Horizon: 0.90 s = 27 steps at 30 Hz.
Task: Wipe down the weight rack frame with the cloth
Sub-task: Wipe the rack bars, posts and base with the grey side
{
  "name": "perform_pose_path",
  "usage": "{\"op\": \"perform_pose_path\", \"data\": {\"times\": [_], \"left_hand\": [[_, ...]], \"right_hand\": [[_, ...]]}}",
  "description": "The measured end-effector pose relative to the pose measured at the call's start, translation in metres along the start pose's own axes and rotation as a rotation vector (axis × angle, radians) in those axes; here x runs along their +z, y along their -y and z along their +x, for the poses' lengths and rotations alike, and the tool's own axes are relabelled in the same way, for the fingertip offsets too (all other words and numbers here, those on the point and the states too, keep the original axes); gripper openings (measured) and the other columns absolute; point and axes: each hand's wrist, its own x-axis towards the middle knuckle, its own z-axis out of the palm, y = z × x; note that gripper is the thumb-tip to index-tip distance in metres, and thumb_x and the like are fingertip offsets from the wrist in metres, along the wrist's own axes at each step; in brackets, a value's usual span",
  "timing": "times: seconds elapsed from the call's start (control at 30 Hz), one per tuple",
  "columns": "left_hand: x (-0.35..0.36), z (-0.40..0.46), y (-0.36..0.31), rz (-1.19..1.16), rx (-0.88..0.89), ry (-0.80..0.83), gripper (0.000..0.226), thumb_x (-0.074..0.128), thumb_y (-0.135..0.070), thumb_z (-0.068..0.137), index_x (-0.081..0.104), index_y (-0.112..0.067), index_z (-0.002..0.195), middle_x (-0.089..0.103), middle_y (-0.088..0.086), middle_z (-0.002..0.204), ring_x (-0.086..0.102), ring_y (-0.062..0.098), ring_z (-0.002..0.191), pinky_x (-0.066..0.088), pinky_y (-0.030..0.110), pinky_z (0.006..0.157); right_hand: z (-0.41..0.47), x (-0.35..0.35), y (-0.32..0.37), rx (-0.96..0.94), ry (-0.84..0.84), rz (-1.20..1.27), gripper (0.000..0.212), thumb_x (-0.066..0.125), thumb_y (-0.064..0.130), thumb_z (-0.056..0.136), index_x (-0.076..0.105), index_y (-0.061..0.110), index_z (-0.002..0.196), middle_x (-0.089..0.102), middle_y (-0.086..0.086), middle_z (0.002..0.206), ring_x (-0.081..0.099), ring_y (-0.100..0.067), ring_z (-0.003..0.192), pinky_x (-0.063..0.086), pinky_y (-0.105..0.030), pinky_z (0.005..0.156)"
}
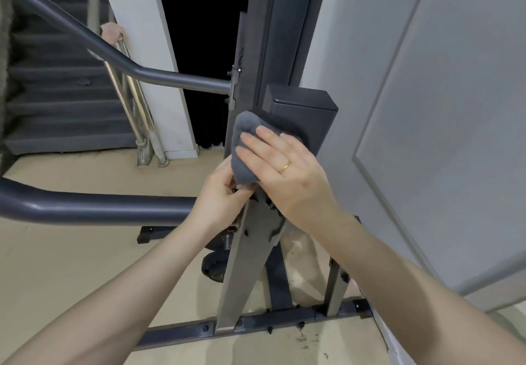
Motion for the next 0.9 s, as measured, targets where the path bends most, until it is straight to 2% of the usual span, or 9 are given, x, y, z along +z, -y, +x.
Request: {"op": "perform_pose_path", "data": {"times": [0.07, 0.2, 0.33, 0.43, 0.53, 0.63, 0.73, 0.8, 0.9], "left_hand": [[-0.007, 0.000, 0.001, -0.043, 0.002, 0.060, 0.044, 0.055, 0.009, 0.087, 0.052, -0.032, 0.103, 0.061, -0.013, 0.102, 0.057, -0.017, 0.089, 0.044, 0.005, 0.076], [-0.019, -0.007, 0.017, 0.028, 0.025, 0.225, 0.064, 0.050, 0.007, 0.091, 0.037, -0.036, 0.136, 0.040, -0.010, 0.146, 0.037, -0.002, 0.132, 0.035, 0.026, 0.110], [-0.024, -0.016, 0.030, 0.102, -0.058, 0.296, 0.070, 0.043, 0.006, 0.093, 0.030, -0.050, 0.133, 0.034, -0.017, 0.148, 0.032, -0.005, 0.134, 0.028, 0.025, 0.114], [-0.027, -0.015, 0.033, 0.126, -0.042, 0.335, 0.070, 0.041, 0.009, 0.090, 0.035, -0.038, 0.141, 0.035, -0.013, 0.149, 0.031, -0.001, 0.136, 0.029, 0.028, 0.114], [-0.025, -0.016, 0.030, 0.119, -0.051, 0.312, 0.070, 0.041, 0.010, 0.089, 0.034, -0.042, 0.135, 0.033, -0.017, 0.147, 0.029, -0.005, 0.135, 0.025, 0.010, 0.109], [-0.022, -0.020, 0.030, 0.117, -0.024, 0.312, 0.075, 0.041, 0.014, 0.086, 0.029, -0.043, 0.134, 0.028, -0.023, 0.144, 0.023, -0.021, 0.128, 0.022, -0.005, 0.094], [-0.019, -0.022, 0.033, 0.122, -0.028, 0.311, 0.083, 0.040, 0.018, 0.081, 0.026, -0.045, 0.133, 0.023, -0.029, 0.141, 0.016, -0.032, 0.121, 0.019, -0.006, 0.095], [-0.020, -0.021, 0.032, 0.120, -0.045, 0.318, 0.085, 0.039, 0.019, 0.080, 0.026, -0.044, 0.134, 0.024, -0.025, 0.143, 0.016, -0.027, 0.125, 0.015, -0.004, 0.100], [-0.022, -0.022, 0.031, 0.093, -0.068, 0.343, 0.087, 0.036, 0.021, 0.080, 0.026, -0.046, 0.135, 0.024, -0.024, 0.147, 0.018, -0.014, 0.134, 0.019, 0.003, 0.106]], "right_hand": [[0.002, 0.000, -0.003, -0.065, 0.064, -0.072, 0.033, 0.053, 0.003, 0.093, 0.059, 0.005, 0.125, 0.056, -0.011, 0.133, 0.041, -0.022, 0.129, 0.024, -0.032, 0.113], [-0.048, -0.012, -0.014, -0.040, 0.195, -0.184, 0.036, 0.037, 0.000, 0.097, 0.046, 0.008, 0.131, 0.050, -0.007, 0.138, 0.038, -0.024, 0.130, 0.019, -0.035, 0.115], [-0.081, -0.001, 0.004, 0.002, 0.272, -0.304, 0.043, 0.038, 0.000, 0.093, 0.040, 0.009, 0.135, 0.056, -0.008, 0.133, 0.036, -0.024, 0.130, 0.014, -0.035, 0.116], [-0.077, 0.019, 0.012, 0.015, 0.258, -0.284, 0.041, 0.030, 0.002, 0.099, 0.035, 0.007, 0.139, 0.048, -0.006, 0.140, 0.036, -0.024, 0.130, 0.019, -0.037, 0.114], [-0.096, 0.014, 0.005, 0.194, 0.310, -0.153, 0.052, 0.031, 0.000, 0.097, 0.023, 0.014, 0.147, 0.039, -0.005, 0.143, 0.033, -0.024, 0.132, 0.030, -0.035, 0.110], [-0.103, 0.005, 0.017, 0.402, 0.242, -0.118, 0.058, 0.041, -0.010, 0.082, 0.035, 0.006, 0.137, 0.049, -0.015, 0.137, 0.033, -0.029, 0.132, 0.026, -0.028, 0.110], [-0.076, 0.020, 0.042, 0.582, 0.158, 0.073, 0.050, 0.042, 0.005, 0.087, 0.035, 0.004, 0.137, 0.041, -0.015, 0.141, 0.027, -0.028, 0.135, 0.010, -0.019, 0.116], [-0.064, 0.028, 0.055, 0.685, 0.072, 0.160, 0.051, 0.038, 0.013, 0.091, 0.029, 0.009, 0.140, 0.032, -0.006, 0.146, 0.017, -0.018, 0.140, 0.005, -0.015, 0.115], [-0.074, 0.030, 0.062, 0.813, 0.069, 0.250, 0.060, 0.033, 0.022, 0.092, 0.013, 0.025, 0.148, 0.011, 0.008, 0.154, 0.000, -0.007, 0.143, 0.000, -0.017, 0.116]]}}
